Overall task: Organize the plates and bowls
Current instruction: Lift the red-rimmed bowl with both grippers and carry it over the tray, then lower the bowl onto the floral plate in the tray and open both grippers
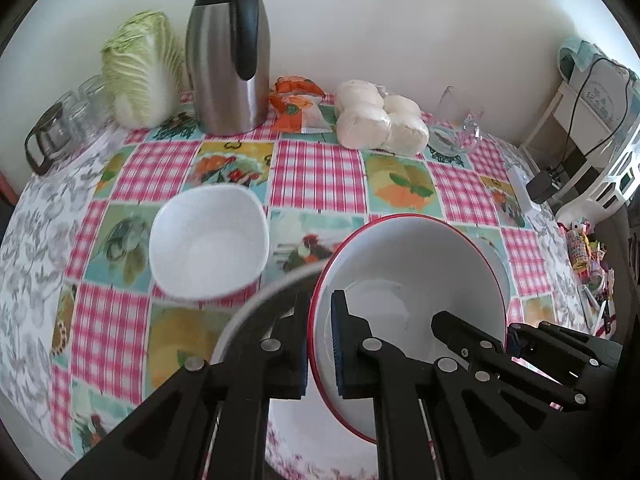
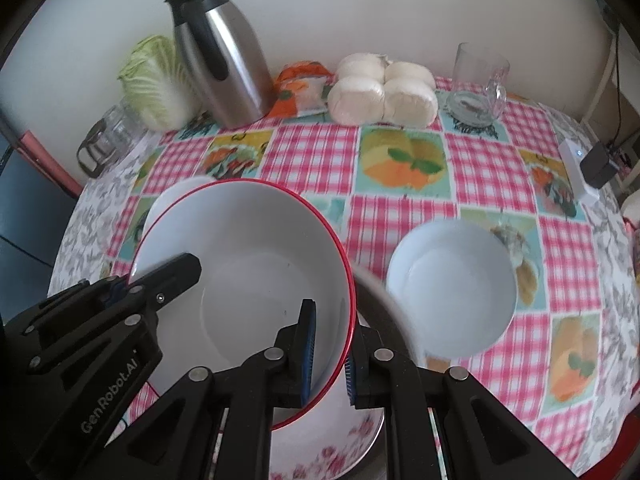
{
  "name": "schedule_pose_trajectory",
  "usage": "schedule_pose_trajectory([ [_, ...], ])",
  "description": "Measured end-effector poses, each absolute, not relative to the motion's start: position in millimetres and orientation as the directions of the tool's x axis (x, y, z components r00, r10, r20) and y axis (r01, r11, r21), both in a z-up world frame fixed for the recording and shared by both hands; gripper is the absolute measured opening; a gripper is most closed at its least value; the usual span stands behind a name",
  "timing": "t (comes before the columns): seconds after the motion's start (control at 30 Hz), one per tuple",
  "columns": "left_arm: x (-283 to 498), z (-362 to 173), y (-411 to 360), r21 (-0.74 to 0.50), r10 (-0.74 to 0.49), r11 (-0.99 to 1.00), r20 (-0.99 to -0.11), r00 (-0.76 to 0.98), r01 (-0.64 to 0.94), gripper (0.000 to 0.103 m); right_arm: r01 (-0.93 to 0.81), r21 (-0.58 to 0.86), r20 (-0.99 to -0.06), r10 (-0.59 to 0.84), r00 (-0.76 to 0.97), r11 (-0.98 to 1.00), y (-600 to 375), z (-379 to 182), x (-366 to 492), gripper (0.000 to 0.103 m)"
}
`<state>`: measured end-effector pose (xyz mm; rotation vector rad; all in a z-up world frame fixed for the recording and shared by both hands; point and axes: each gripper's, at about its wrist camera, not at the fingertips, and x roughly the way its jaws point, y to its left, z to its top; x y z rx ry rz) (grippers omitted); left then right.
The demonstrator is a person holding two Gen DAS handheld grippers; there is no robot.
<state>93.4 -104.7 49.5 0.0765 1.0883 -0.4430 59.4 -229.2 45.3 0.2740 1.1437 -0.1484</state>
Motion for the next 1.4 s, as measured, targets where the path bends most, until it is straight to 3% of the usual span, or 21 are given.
schedule_pose_trajectory([
  [0.6,58.6,14.5,-79.7,-0.274,-0.386,0.903,-0.856,0.345,0.33,0.008,0.277,0.157,-0.893,0.016,0.451,0.948,-213.1,26.2,14.0,0.016],
  [1.4,65.2,11.0,-86.9,-0.218,-0.348,0.904,-0.875,0.337,0.369,0.008,0.37,0.233,-0.883,0.036,0.467,0.9,-215.8,8.7,7.8,0.016],
])
